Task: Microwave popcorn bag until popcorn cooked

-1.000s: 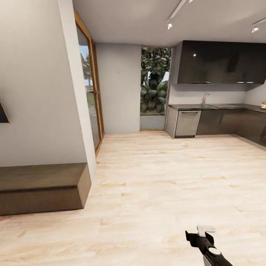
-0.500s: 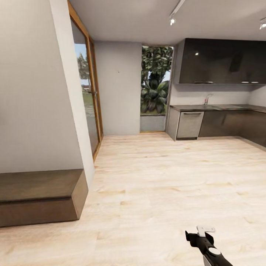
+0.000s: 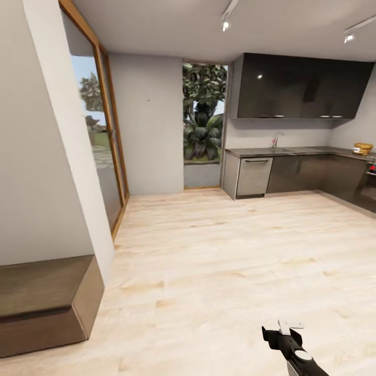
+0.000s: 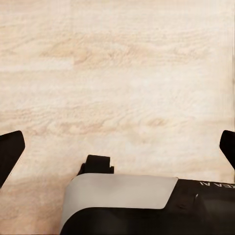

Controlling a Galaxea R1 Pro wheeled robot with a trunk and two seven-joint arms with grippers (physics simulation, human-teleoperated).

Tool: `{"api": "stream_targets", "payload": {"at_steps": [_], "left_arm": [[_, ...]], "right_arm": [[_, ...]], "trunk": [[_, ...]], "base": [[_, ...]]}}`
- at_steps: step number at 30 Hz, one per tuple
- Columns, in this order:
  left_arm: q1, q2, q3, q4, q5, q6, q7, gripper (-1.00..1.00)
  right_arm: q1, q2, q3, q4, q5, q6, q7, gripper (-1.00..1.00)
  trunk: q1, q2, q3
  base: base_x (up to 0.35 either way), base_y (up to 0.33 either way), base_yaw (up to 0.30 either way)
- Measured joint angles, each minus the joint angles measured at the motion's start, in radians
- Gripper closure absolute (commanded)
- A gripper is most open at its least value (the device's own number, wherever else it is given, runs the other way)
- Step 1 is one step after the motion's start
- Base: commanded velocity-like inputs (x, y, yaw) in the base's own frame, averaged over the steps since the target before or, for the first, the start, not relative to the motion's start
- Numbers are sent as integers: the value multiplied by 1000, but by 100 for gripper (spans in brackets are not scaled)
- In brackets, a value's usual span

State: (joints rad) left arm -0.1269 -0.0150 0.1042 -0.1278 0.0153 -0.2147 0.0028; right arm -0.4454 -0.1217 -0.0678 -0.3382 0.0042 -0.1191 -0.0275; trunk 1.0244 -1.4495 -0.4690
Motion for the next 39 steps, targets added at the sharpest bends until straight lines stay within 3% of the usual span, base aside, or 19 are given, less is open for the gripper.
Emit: {"api": "stream_targets", "payload": {"at_steps": [6, 20, 39], "left_arm": [[0, 0, 0, 0, 0, 0, 0, -100], [0, 0, -1, 0, 0, 0, 0, -100], [0, 0, 0, 0, 0, 0, 0, -100]], "right_arm": [[0, 0, 0, 1, 0, 0, 0, -100], [0, 2, 0, 1, 0, 0, 0, -100], [0, 8, 0, 1, 1, 0, -2, -100]], "trunk": [[0, 0, 0], [0, 0, 0], [0, 0, 0]], "base": [[345, 0, -253], [345, -66, -17], [345, -121, -288]]}}
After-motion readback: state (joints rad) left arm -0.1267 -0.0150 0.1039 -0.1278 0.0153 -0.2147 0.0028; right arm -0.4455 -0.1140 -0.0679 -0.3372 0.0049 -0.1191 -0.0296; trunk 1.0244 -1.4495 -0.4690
